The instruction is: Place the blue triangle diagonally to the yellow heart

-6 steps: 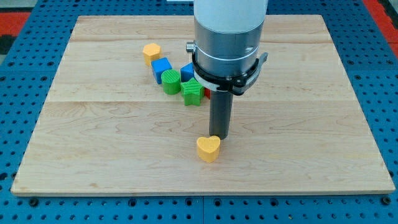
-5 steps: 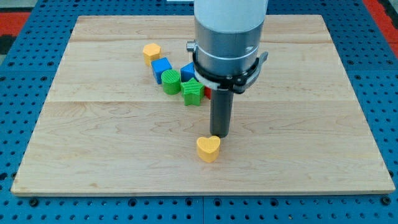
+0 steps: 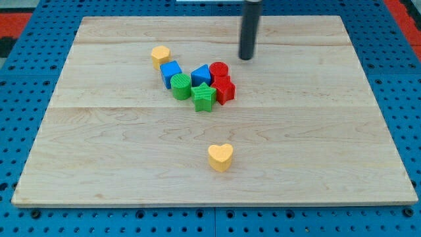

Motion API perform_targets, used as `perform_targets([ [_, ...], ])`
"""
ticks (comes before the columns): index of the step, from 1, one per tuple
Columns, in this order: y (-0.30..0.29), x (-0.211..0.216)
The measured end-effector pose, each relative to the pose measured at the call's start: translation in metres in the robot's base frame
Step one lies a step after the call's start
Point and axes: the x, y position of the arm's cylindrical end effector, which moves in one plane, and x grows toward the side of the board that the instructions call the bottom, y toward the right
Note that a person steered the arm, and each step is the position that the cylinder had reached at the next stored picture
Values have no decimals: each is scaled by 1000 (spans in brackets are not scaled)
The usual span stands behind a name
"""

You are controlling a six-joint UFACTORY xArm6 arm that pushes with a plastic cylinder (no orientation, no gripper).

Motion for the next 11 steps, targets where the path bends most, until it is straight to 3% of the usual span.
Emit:
perform_targets([
  [1, -54, 5],
  [4, -25, 78],
  [5, -39, 99],
  [7, -70, 74],
  [8, -94, 88],
  [11, -35, 141],
])
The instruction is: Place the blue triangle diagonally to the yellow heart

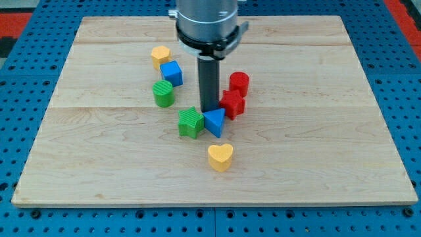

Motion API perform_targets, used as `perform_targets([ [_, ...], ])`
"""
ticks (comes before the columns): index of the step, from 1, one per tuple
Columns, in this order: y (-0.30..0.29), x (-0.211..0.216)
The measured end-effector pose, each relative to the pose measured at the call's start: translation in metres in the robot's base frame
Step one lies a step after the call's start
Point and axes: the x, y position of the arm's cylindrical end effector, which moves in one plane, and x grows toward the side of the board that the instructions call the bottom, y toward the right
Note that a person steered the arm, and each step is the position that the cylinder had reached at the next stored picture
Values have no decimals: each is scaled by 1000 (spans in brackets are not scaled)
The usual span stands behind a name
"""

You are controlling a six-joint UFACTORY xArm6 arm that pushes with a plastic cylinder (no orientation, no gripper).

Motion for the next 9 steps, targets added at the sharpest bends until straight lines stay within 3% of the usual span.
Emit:
perform_targets([
  [1, 32, 3],
  [2, 22, 34],
  [3, 20, 24],
  [4, -9, 1],
  [5, -46, 5],
  [8, 3, 44],
  [9, -1, 26],
])
